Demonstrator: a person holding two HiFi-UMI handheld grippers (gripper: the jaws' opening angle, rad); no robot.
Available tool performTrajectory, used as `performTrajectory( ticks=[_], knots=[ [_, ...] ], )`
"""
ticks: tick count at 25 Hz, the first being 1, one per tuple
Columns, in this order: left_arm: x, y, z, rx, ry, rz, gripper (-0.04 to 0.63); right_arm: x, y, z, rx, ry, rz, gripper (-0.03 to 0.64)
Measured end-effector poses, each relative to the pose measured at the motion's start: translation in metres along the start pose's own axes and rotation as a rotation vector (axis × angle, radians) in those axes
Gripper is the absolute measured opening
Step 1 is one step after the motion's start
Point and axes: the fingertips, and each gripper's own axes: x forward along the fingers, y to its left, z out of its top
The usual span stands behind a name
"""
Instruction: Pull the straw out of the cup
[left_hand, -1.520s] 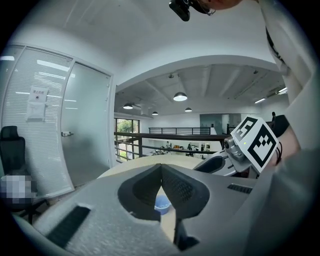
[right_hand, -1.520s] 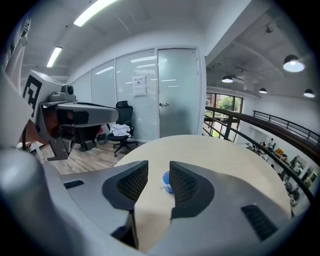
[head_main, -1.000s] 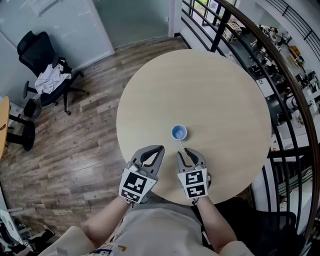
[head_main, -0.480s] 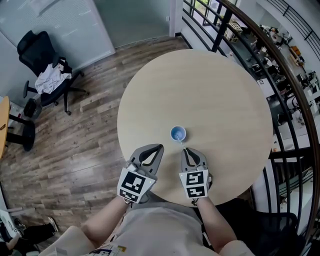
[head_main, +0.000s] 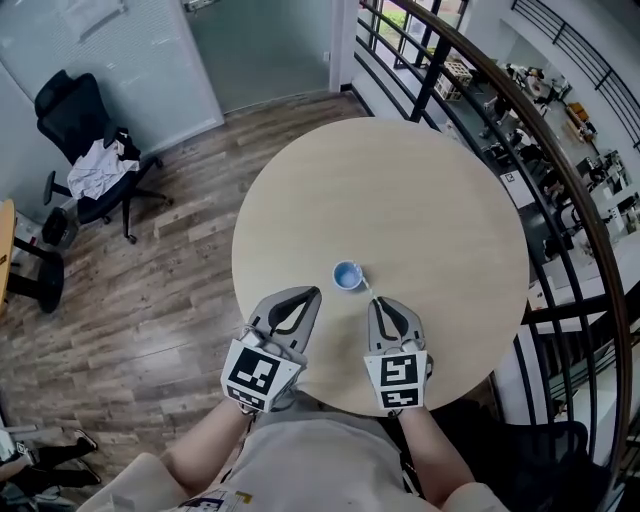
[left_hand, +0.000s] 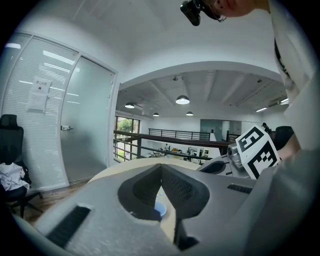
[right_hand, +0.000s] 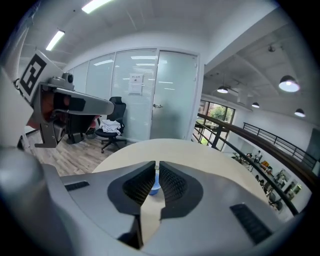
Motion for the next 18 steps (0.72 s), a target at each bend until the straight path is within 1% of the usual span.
performTrajectory(
  ticks=[4, 6, 9, 14, 18],
  knots=[
    [-0.014, -0.011, 0.026, 0.108, -0.045, 0.000, 0.014, -0.031, -0.002, 0.027, -0.010, -0.080, -0.027, 0.035],
    [-0.021, -0.018, 0.037, 0.131, -0.068, -0.009, 0.014, -0.046, -0.004, 0.038, -0.011, -0.116, -0.037, 0.035],
    [-0.029, -0.025, 0.053, 0.130, -0.102, -0.012, 0.014, -0.065, -0.008, 0.053, -0.006, -0.162, -0.051, 0.035],
    [-0.043, -0.035, 0.083, 0.082, -0.143, 0.000, 0.014, -0.105, -0.021, 0.084, 0.015, -0.268, -0.092, 0.035],
    [-0.054, -0.046, 0.111, 0.100, -0.184, 0.001, 0.014, -0.140, -0.031, 0.113, 0.020, -0.357, -0.127, 0.035]
  ],
)
